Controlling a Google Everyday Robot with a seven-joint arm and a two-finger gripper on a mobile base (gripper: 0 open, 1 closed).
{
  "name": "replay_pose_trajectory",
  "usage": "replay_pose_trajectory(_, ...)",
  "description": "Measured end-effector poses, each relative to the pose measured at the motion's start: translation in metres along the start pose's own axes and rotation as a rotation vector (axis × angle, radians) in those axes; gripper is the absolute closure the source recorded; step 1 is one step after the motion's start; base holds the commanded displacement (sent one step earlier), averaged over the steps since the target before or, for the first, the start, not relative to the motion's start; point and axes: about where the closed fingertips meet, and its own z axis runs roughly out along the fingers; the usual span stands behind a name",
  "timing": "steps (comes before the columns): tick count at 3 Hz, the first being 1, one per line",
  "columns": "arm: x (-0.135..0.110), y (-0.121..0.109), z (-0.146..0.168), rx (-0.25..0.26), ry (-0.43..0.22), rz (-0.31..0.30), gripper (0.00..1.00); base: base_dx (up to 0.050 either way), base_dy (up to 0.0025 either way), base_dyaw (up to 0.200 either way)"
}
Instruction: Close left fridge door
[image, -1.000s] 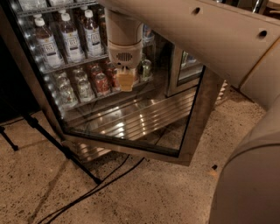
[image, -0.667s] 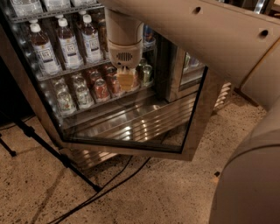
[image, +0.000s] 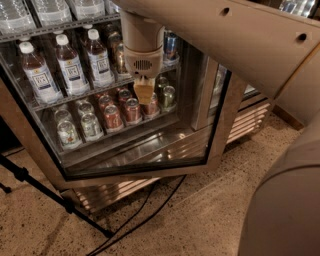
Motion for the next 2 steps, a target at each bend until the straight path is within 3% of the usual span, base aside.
replay_pose_trajectory(2, 0.0000, 0.0000, 0.0000, 0.000, 0.000, 0.000, 1.00, 0.050, -0.00002, 0.000)
